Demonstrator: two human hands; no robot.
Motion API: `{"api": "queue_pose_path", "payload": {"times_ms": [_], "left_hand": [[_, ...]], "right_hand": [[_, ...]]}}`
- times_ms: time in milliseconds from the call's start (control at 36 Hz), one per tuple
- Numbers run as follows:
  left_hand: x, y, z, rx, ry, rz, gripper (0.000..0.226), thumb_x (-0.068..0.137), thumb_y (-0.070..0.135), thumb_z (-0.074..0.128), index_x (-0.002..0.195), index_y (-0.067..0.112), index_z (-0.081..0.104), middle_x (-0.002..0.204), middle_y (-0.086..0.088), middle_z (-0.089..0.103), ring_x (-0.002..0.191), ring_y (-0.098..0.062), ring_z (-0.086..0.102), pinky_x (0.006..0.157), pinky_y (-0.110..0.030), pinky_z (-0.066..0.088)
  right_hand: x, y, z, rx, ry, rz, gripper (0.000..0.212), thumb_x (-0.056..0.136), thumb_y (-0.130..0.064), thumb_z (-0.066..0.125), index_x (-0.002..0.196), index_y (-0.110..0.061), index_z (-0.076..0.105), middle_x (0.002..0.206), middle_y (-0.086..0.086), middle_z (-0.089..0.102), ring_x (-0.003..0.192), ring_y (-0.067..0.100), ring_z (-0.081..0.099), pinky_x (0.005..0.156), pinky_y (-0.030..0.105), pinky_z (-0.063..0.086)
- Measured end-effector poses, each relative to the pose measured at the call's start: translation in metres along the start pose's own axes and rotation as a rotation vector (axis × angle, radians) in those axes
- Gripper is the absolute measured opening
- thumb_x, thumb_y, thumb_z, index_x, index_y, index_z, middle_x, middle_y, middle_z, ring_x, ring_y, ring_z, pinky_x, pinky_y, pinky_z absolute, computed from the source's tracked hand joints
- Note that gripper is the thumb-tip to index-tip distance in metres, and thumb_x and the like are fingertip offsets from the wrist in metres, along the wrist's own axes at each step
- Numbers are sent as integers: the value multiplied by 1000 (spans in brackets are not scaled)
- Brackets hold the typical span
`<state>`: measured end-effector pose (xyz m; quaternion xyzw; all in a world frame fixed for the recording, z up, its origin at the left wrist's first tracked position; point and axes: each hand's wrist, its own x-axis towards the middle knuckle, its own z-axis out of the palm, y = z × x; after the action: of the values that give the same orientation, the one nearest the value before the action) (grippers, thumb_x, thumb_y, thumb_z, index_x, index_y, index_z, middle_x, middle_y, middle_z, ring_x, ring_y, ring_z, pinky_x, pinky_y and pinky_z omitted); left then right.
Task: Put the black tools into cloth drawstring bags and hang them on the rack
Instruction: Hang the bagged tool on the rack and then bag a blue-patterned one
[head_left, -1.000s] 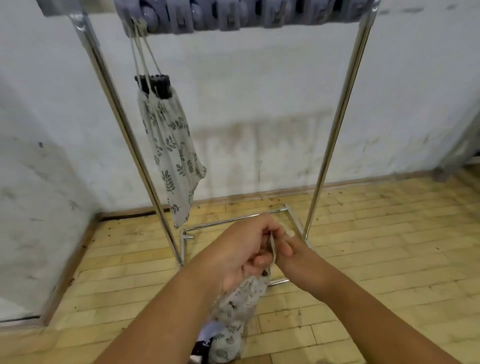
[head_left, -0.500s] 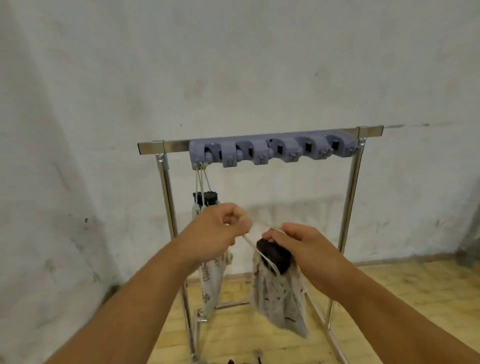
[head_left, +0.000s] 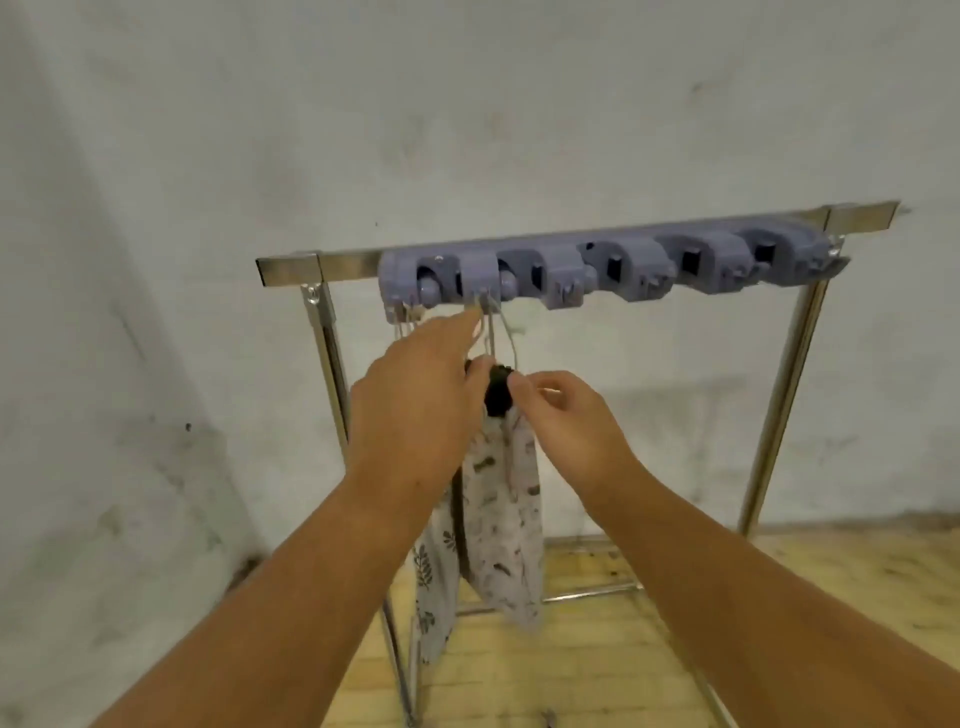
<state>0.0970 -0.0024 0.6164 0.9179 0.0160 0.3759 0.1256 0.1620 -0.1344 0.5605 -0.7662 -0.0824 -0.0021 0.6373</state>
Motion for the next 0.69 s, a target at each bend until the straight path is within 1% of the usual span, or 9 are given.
{"api": "queue_pose_path", "payload": {"times_ms": [56, 111, 167, 278, 361, 417, 528, 611, 694], "left_hand": [[-54, -10, 11, -207, 24, -2, 40, 102, 38, 58, 142, 35, 57, 123, 15, 63, 86, -6, 62, 75, -22, 51], [-114, -33, 37, -311, -57, -33, 34, 101, 36, 58, 134, 35, 61, 113, 21, 61, 77, -7, 60, 67, -13, 47], [-173, -61, 71, -337, -224, -117, 26, 101, 33, 57, 126, 35, 64, 102, 22, 63, 74, -11, 61, 61, -14, 47], [-293, -114, 161, -326, -638, -365, 18, 104, 34, 56, 117, 43, 65, 94, 23, 67, 75, -8, 62, 65, -20, 50], [-369, -151, 222, -304, -851, -541, 22, 106, 36, 55, 124, 39, 65, 100, 12, 71, 72, -8, 60, 61, -19, 48], [-408, -172, 259, -269, -1003, -600, 28, 106, 35, 55, 132, 31, 62, 118, 6, 70, 82, -2, 61, 70, -16, 49], [-463, -191, 323, -266, -1230, -619, 51, 104, 39, 59, 151, 25, 47, 150, 4, 55, 127, -17, 58, 103, -29, 48], [-479, -190, 368, -320, -1220, -587, 66, 98, 46, 66, 155, 30, 39, 157, 7, 44, 135, -16, 52, 107, -33, 47], [-481, -186, 405, -388, -1181, -576, 85, 89, 56, 73, 159, 36, 29, 163, 8, 34, 144, -14, 42, 112, -36, 45]], "right_hand": [[-27, 53, 3, -43, 20, -73, 35, 92, -55, 66, 119, -34, 63, 122, -14, 65, 114, 4, 59, 88, 19, 47], [-53, 114, 4, -73, 49, -48, 26, 93, -51, 67, 113, -35, 64, 116, -17, 66, 110, 2, 60, 82, 15, 45], [-76, 175, 4, -106, 67, 26, 20, 95, -46, 66, 109, -32, 65, 107, -16, 68, 103, 2, 63, 79, 18, 48], [-116, 305, 19, -154, 14, 284, 10, 97, -38, 66, 103, -30, 67, 100, -15, 69, 90, 0, 64, 62, 8, 47], [-144, 385, 33, -206, -38, 409, 6, 98, -35, 66, 101, -30, 66, 99, -14, 70, 88, 2, 65, 66, 17, 47], [-155, 427, 41, -250, -88, 480, 8, 98, -33, 66, 105, -29, 67, 99, -12, 70, 91, 4, 66, 67, 18, 47], [-170, 500, 50, -311, -187, 620, 5, 98, -28, 65, 101, -31, 68, 97, -11, 69, 91, 6, 65, 69, 21, 50], [-175, 539, 57, -305, -235, 712, 7, 99, -28, 65, 103, -33, 68, 98, -10, 71, 89, 9, 68, 71, 24, 55], [-181, 567, 64, -268, -301, 806, 15, 100, -31, 62, 114, -35, 66, 107, -7, 71, 91, 12, 69, 72, 26, 56]]}}
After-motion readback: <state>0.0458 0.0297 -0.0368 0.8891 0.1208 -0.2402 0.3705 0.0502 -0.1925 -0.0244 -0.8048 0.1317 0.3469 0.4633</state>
